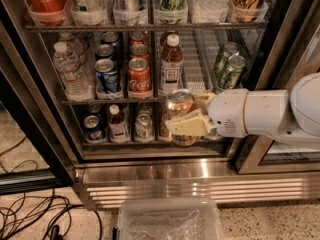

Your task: Pick orange can from middle shelf of fridge

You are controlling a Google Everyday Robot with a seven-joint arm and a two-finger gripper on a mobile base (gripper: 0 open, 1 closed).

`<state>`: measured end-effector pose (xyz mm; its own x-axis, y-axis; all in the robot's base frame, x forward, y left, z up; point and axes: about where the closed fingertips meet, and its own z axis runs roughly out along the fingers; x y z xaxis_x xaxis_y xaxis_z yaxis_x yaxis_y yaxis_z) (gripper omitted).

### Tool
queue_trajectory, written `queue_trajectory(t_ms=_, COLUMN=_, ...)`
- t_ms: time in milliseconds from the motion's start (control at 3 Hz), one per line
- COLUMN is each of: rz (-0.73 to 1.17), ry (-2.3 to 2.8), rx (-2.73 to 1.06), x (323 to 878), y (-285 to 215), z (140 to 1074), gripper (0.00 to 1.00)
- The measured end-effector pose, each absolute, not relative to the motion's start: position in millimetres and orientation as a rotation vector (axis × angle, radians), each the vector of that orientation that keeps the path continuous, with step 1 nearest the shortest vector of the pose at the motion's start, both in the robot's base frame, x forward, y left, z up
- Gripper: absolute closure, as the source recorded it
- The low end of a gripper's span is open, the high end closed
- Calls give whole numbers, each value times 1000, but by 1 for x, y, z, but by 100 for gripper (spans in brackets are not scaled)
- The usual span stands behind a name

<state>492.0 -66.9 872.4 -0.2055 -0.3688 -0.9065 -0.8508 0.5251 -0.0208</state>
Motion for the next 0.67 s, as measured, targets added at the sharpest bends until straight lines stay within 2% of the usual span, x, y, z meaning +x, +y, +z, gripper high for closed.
queue_trajectory(t_ms=667, rz=887, ry=1706, rx=-1142, x=447, y=-20, z=891, gripper=100)
